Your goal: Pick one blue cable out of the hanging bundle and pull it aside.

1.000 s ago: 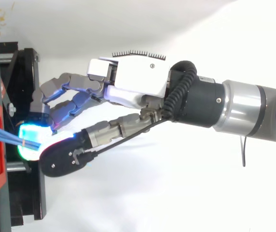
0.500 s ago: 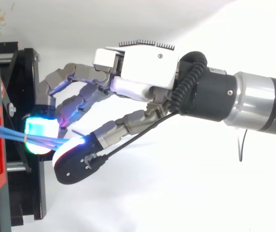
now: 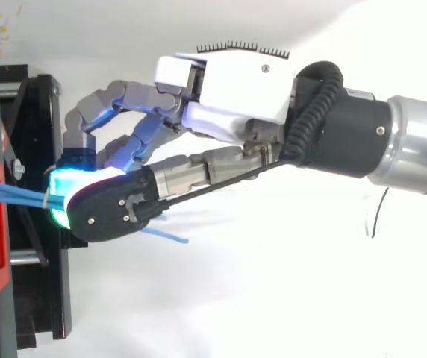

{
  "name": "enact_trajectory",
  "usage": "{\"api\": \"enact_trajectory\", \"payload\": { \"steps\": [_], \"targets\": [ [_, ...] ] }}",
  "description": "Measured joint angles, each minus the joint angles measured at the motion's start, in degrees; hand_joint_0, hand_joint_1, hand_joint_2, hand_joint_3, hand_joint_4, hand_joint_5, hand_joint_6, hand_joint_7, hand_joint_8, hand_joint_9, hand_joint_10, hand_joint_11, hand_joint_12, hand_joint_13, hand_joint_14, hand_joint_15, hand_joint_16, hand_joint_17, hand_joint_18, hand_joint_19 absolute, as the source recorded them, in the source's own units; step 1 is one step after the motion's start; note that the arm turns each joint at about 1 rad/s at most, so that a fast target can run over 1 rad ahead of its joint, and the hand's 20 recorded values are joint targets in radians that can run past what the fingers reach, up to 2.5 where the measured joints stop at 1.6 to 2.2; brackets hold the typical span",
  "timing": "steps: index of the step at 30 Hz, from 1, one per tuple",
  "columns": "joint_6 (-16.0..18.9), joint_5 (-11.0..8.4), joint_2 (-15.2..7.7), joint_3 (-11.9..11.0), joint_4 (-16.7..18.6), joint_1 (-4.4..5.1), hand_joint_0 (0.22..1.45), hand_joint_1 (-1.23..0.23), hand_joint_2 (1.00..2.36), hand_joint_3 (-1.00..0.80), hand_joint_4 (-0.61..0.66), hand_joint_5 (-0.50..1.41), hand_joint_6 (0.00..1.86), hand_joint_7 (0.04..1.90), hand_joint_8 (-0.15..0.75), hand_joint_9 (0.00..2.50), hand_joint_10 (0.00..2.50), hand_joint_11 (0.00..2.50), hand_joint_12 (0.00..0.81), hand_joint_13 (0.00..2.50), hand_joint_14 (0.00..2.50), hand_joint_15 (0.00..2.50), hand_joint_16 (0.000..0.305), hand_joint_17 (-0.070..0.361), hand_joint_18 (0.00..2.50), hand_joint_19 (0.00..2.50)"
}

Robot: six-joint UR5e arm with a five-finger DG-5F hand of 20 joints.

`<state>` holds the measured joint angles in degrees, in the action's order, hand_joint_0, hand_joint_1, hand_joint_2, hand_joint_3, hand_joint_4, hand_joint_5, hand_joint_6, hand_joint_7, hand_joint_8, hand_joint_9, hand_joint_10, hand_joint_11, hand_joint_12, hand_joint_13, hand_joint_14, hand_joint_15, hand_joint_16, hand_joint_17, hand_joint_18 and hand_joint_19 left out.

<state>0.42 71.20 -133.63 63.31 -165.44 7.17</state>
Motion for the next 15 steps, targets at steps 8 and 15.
{"api": "enact_trajectory", "payload": {
  "steps": [8, 15],
  "targets": [
    [-0.5, -0.26, 0.1, -0.2, 0.1, -0.09, 0.53, -0.72, 1.0, -0.48, 0.1, -0.14, 0.87, 0.93, 0.349, 1.01, 0.01, 0.43, 0.388, 0.72, 0.01, 0.41, 0.051, 0.114, 0.67, 0.55],
    [-0.6, -0.47, -0.4, -0.3, 0.4, -0.09, 0.52, -0.71, 1.0, -0.5, 0.12, -0.14, 0.84, 0.91, 0.353, 1.01, 0.01, 0.42, 0.393, 0.72, 0.01, 0.41, 0.052, 0.116, 0.67, 0.55]
  ]
}}
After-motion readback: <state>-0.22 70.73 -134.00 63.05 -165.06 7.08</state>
